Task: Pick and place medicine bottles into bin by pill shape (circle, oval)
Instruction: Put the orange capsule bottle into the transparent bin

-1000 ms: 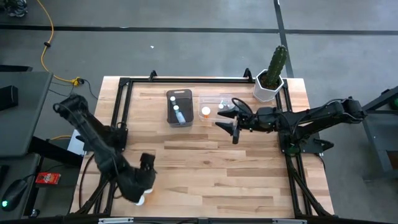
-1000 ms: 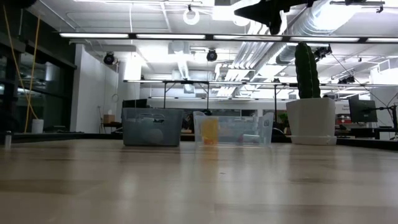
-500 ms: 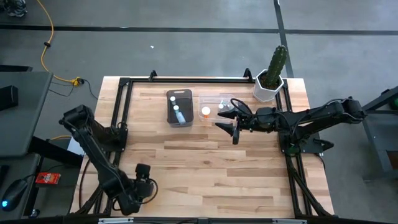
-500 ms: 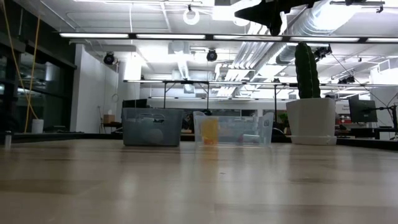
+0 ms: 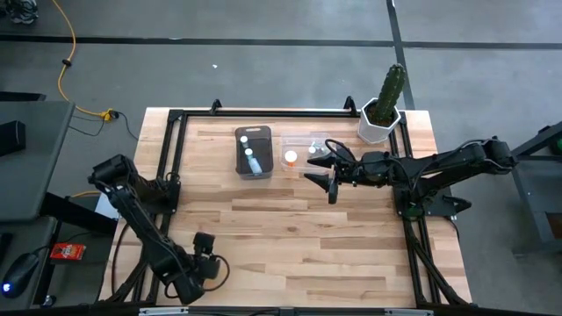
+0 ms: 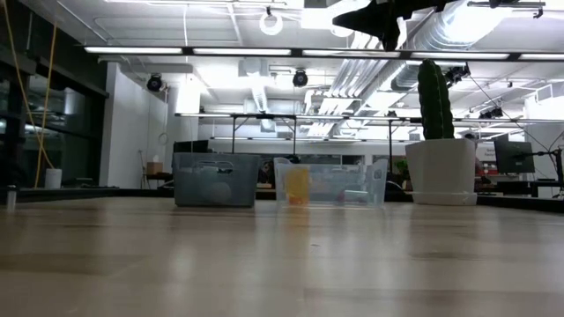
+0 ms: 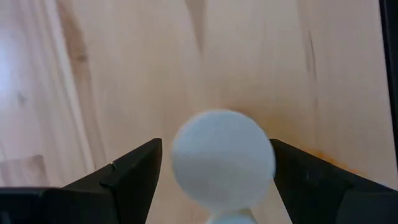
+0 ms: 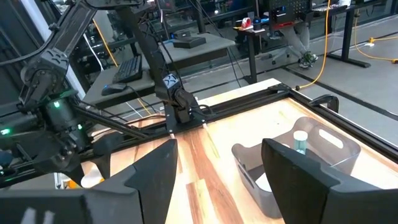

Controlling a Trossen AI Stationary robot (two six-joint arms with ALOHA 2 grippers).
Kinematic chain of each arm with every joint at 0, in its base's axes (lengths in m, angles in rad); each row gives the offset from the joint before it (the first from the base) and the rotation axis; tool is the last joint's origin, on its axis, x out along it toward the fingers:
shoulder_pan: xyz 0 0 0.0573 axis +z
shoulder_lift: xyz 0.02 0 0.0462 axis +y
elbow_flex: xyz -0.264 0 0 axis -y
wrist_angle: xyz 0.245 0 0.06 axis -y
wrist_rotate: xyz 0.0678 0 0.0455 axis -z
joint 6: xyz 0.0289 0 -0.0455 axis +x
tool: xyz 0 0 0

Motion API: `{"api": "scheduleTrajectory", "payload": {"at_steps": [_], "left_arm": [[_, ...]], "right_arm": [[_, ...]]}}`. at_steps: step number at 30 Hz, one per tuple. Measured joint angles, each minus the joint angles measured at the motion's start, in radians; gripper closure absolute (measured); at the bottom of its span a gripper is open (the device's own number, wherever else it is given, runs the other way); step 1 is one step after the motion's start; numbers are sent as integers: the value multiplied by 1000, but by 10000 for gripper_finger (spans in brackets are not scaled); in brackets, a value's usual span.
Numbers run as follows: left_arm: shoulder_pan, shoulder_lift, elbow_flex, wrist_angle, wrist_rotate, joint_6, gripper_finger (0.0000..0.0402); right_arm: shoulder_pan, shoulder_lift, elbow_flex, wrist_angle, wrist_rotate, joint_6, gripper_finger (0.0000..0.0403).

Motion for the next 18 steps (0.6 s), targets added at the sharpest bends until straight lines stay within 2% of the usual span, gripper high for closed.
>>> {"api": "scheduleTrajectory", "payload": {"at_steps": [6,18], "left_arm": [[22,-18,0,-5,-15,-7,131],[23,-18,0,-2,7,29,198]], "right_arm": [[0,0,0,0,0,-9,176],[0,0,0,-19,0,-6,176]]}}
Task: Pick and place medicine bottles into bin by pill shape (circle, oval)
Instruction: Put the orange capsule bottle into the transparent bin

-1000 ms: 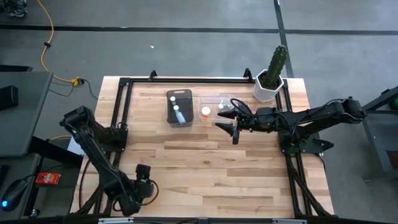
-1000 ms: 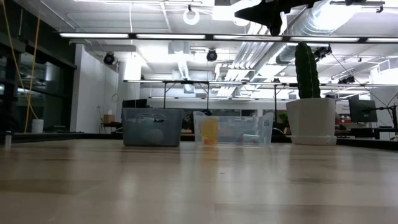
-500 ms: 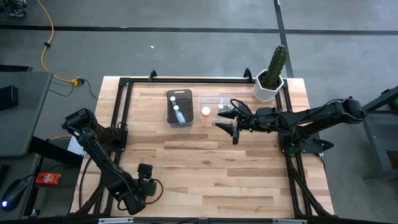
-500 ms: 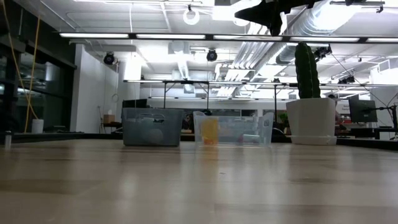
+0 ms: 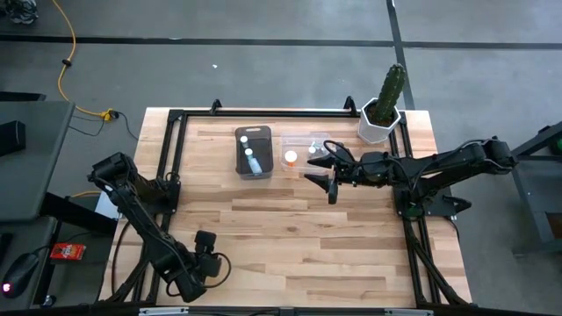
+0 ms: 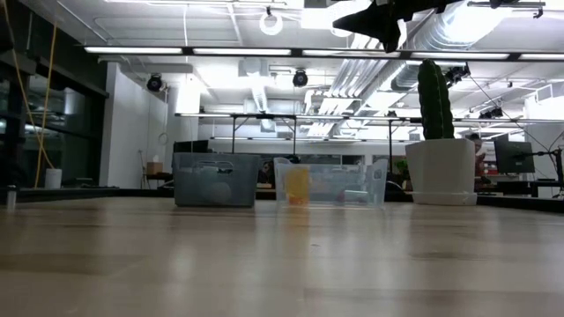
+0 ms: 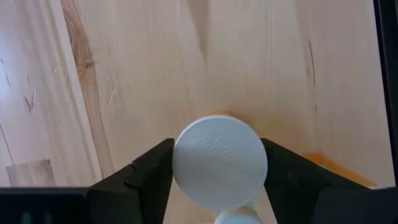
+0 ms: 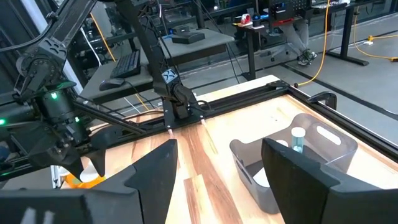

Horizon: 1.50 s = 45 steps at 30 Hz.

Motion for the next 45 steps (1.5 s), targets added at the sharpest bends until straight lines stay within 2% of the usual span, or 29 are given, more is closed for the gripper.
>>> {"api": "scheduleTrajectory", "payload": {"at_steps": [6,10,15,20,23,25,30,35,40,45], "left_arm": [[34,-25,0,-9,20,46,207],[92,-132,0,-53,-3,119,207],[230,-357,0,-86,-199,223,207],[426,-564,0,3,-410,323,207],[542,-654,-5,124,-445,390,207],[604,-709,-48,278,-432,448,207],[709,-806,-274,767,-256,536,205],[767,-802,-488,1148,-177,467,203],[779,-753,-577,1323,-176,408,202],[779,-734,-581,1341,-173,408,202]], "right_arm": [[0,0,0,-2,0,0,176],[0,0,0,-3,0,0,176],[0,0,0,-4,-4,0,176],[0,0,0,-3,-62,20,176],[0,0,0,-1,-78,20,176],[0,0,0,12,-80,19,176],[0,0,0,49,-97,19,176],[0,0,0,57,-131,16,176],[0,0,0,61,-131,16,176],[0,0,0,61,-131,16,176]]}}
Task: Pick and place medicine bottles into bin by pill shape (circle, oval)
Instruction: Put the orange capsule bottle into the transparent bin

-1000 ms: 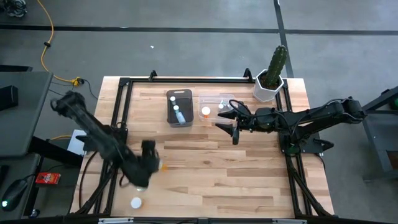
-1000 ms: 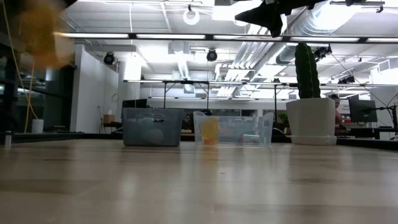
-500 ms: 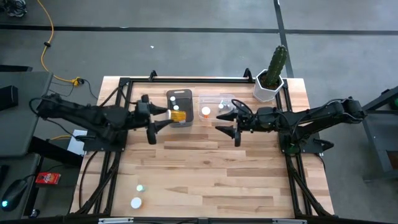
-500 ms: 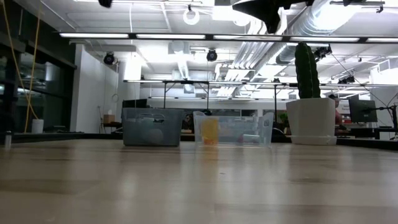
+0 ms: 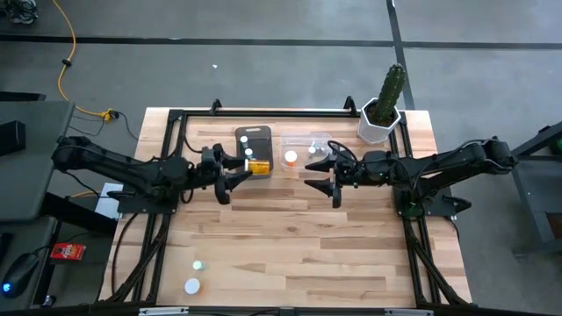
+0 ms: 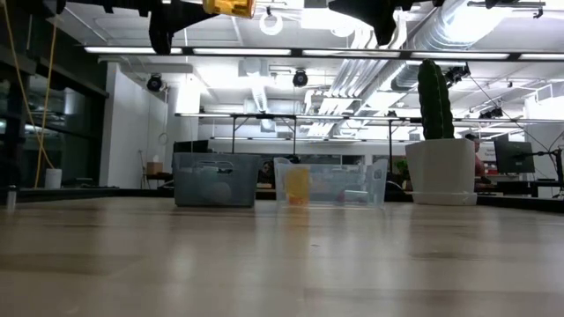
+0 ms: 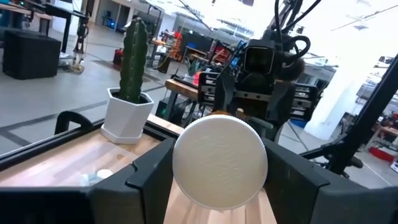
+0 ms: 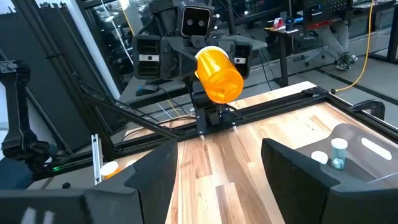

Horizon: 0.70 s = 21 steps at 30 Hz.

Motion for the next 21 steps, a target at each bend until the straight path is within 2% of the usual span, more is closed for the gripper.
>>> {"api": "scheduleTrajectory", "payload": {"at_steps": [21], "left_arm": [[22,18,17,-34,7,-34,201]], "right_arm": [[0,0,0,0,1,0,176]]}}
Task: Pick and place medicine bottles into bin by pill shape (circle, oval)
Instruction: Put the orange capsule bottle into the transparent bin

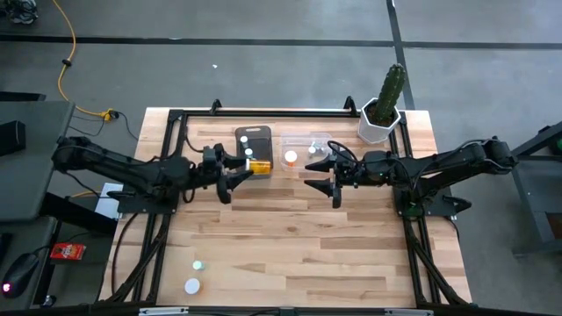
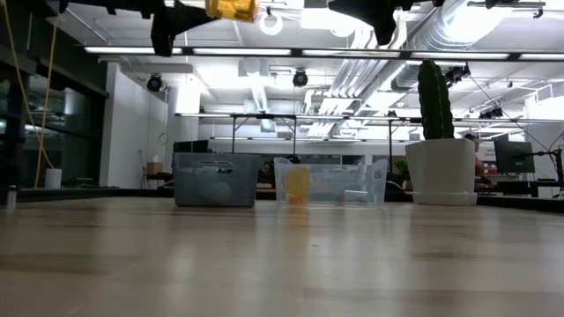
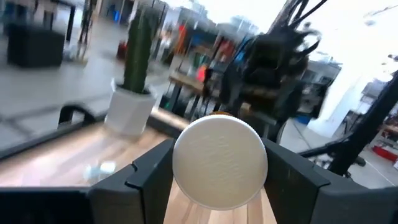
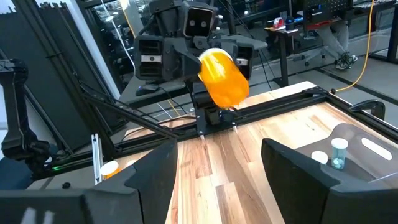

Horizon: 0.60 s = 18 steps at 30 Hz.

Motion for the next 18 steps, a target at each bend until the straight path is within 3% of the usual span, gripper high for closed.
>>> {"api": "scheduleTrajectory", "payload": {"at_steps": [4,9,18], "left_arm": [[66,70,112,-212,77,-40,201],[169,247,301,-465,152,31,201],[339,640,660,-669,199,332,201]], "right_arm": [[0,0,0,0,0,0,176],[0,0,0,1,0,0,176],[0,0,0,3,0,1,176]]}}
